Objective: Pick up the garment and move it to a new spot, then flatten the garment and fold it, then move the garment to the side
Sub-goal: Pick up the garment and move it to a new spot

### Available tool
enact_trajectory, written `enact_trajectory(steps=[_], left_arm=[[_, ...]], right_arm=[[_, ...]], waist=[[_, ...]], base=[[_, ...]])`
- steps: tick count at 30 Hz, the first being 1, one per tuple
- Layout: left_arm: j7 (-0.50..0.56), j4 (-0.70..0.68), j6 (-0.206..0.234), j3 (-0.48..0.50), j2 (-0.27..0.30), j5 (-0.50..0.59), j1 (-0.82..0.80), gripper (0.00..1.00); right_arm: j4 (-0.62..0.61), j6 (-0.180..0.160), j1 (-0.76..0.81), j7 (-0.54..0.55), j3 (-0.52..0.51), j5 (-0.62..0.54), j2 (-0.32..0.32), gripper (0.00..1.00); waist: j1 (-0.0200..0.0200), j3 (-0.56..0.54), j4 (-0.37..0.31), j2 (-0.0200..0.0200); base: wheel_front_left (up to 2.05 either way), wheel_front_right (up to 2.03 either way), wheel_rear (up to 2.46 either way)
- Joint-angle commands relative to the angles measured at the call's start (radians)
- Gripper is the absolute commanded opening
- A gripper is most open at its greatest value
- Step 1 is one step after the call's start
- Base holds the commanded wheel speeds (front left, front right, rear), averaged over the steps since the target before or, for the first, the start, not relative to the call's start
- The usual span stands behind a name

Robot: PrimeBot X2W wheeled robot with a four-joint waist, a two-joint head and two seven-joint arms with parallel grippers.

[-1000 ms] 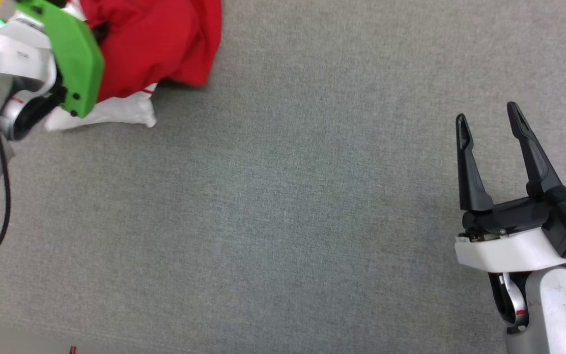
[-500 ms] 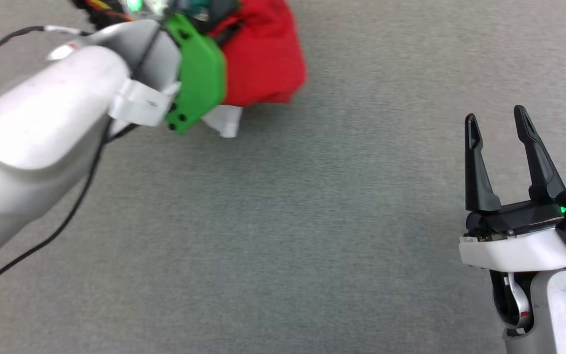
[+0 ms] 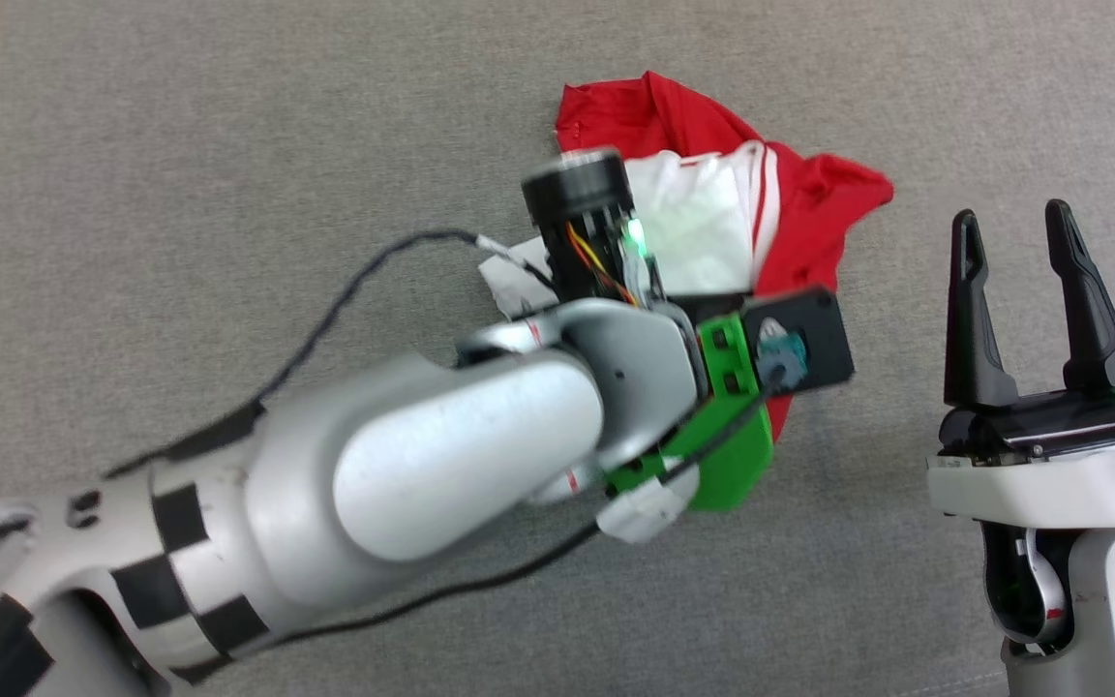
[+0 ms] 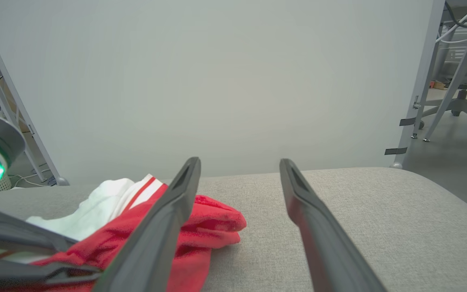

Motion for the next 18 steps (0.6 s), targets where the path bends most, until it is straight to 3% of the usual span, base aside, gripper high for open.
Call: enact_trajectory(steps=[1, 9, 14, 15, 16, 18], left_arm=[[0.014, -0.011, -0.003, 0.001, -0.019, 0.008, 0.057, 0.0], [0.094, -0.03, -0.003, 0.001, -0.089, 0.062, 0.242, 0.0], [0.041, 0.012, -0.003, 0.001, -0.092, 0.088, 0.262, 0.0], [0.005, 0.026, -0.003, 0.001, -0.096, 0.093, 0.256, 0.1], [-0.05, 0.044, -0.003, 0.001, -0.103, 0.101, 0.247, 1.0], [-0.161, 0.085, -0.003, 0.001, -0.119, 0.116, 0.225, 1.0]], right_arm=[[-0.007, -0.001, -0.013, -0.005, 0.002, 0.005, -0.001, 1.0], [-0.013, -0.001, -0.036, -0.005, -0.002, 0.013, -0.001, 1.0], [-0.007, -0.001, -0.038, -0.005, -0.003, 0.004, -0.001, 1.0], [-0.006, -0.001, -0.036, -0.005, -0.004, 0.001, -0.001, 1.0], [-0.004, -0.001, -0.032, -0.005, -0.005, -0.005, -0.001, 1.0], [0.0, -0.001, -0.022, -0.005, -0.009, -0.014, -0.001, 1.0]], waist=[[0.0, 0.045, -0.052, -0.0001], [0.0, 0.086, -0.064, -0.0001], [0.0, 0.076, -0.043, -0.0001], [0.0, 0.07, -0.036, -0.0001], [0.0, 0.059, -0.026, -0.0001], [0.0, 0.035, -0.008, -0.0001]], base=[[0.0, 0.0, 0.0], [0.0, 0.0, 0.0], [0.0, 0.0, 0.0], [0.0, 0.0, 0.0], [0.0, 0.0, 0.0], [0.0, 0.0, 0.0]])
